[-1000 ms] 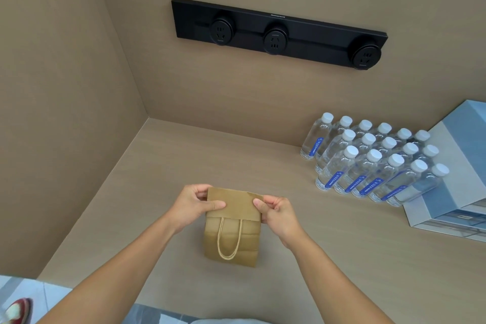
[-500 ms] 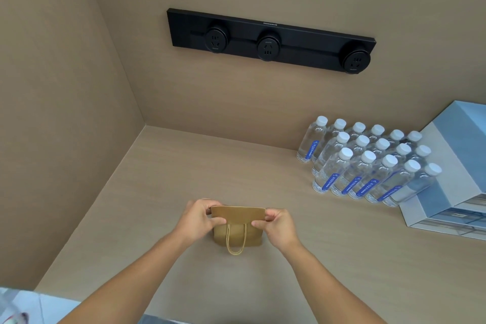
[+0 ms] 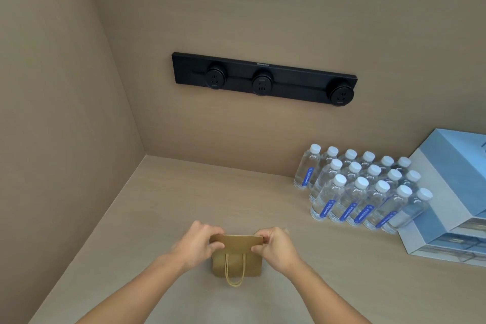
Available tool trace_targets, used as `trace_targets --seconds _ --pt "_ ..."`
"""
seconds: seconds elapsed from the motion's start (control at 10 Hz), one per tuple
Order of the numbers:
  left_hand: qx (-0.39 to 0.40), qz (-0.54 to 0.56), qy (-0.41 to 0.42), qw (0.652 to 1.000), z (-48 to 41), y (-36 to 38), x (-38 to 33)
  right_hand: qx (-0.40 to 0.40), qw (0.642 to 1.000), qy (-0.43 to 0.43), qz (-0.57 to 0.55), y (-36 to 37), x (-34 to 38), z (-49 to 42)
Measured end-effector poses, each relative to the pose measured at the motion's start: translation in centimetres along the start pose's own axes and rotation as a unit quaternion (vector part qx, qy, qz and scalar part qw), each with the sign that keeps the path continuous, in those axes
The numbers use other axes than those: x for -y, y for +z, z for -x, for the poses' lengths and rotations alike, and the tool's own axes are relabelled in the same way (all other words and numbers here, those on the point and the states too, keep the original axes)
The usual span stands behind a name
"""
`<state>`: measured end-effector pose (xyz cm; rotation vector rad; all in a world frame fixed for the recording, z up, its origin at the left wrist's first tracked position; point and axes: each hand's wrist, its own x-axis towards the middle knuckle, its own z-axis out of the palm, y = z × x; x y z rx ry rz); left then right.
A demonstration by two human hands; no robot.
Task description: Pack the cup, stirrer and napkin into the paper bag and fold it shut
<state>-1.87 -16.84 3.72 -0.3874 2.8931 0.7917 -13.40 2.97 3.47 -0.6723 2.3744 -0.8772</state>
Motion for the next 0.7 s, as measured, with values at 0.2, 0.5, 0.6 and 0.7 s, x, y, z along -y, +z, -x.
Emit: trace_targets --seconds 0.2,0.5,0.6,0.7 --pt "-0.018 -0.141 0.03 0.989 0.1 -0.9 -1.9 0.033 0.993 -0.056 0.1 -0.5 3.4 0.2" --pt "0.0 -0.155 0.054 0.986 -0.9 -3.5 -4.1 0.024 0.971 -0.104 0.216 -2.8 6.2 0.7" --pt "0.022 -0.148 0.059 0.987 -1.6 -4.9 -5.4 0.039 0.963 -0.128 0.235 -3.4 6.9 0.3" --pt "0.015 -0.152 0.055 0.987 -2.5 -6.8 -6.5 0.037 0.959 -0.13 0.249 -4.5 8.4 -0.1"
